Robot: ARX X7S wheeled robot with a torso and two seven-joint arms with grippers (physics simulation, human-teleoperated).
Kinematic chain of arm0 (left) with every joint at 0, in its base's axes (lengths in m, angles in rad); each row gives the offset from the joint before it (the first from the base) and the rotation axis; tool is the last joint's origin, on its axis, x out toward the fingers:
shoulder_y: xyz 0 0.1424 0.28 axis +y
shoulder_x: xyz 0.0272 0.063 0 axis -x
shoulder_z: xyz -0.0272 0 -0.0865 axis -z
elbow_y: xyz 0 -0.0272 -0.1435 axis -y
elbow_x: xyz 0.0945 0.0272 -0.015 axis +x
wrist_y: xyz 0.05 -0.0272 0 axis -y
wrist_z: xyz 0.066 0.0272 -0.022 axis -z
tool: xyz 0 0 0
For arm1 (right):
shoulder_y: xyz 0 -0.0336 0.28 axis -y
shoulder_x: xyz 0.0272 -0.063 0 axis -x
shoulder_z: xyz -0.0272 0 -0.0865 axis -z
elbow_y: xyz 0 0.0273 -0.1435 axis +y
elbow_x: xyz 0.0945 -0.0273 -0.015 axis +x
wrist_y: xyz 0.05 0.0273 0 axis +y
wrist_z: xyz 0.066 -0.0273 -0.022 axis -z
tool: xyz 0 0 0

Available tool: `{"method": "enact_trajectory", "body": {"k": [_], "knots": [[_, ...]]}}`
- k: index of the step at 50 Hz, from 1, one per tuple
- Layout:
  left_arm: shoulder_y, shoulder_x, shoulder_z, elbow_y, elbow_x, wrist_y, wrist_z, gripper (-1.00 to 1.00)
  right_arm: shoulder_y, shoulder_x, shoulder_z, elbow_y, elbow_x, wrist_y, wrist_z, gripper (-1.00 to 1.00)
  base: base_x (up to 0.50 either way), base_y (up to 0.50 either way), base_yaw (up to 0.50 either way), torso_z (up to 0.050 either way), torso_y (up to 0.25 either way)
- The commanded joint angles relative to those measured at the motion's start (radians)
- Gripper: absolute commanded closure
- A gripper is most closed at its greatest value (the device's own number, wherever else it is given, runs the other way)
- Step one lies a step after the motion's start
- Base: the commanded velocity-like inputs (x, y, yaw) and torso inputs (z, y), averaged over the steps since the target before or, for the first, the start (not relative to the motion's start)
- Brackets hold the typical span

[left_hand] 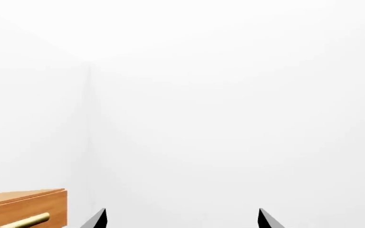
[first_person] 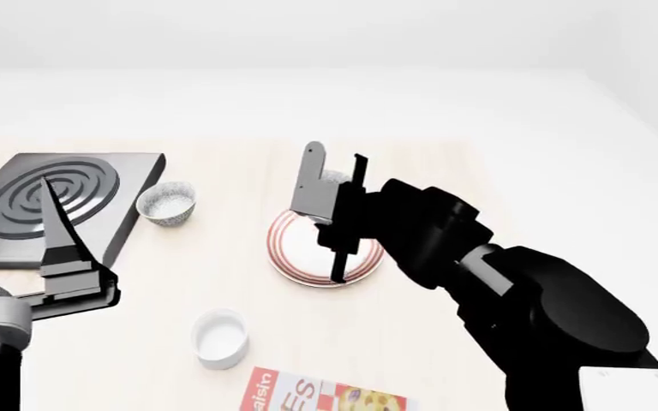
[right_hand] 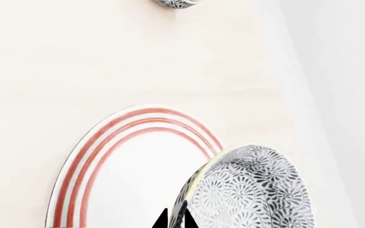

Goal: Pick the akita bowl next to the cookies box and place it on the plate.

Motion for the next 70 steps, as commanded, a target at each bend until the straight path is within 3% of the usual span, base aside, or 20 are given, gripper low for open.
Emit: {"method": "enact_trajectory", "body": {"k": [1,17,53,70], "knots": [[-0.001,-0.016,0.013,0.011,0.020,-0.018,-0.012,-1.00,0.000,0.005,0.005,-0.034,-0.007,0.015,-0.005,1.00,0.00,0.00,0.00,0.000,-0.250],[0.008,-0.005,-0.008,-0.002,-0.010,0.020,-0.012,-1.00,0.012,0.045,0.007,-0.144,0.014,0.093,-0.017,1.00,0.00,0.00,0.00,0.000,-0.047],[0.004,-0.030,0.014,0.005,0.007,0.005,-0.032,-1.00,-0.005,0.010,0.030,-0.029,0.029,0.062,-0.069,1.00,0.00,0.00,0.00,0.000,0.000],[0.007,-0.031,0.000,0.008,-0.016,0.014,-0.037,-1.00,-0.003,0.013,0.034,-0.032,0.030,0.062,-0.070,1.00,0.00,0.00,0.00,0.000,-0.099]]}}
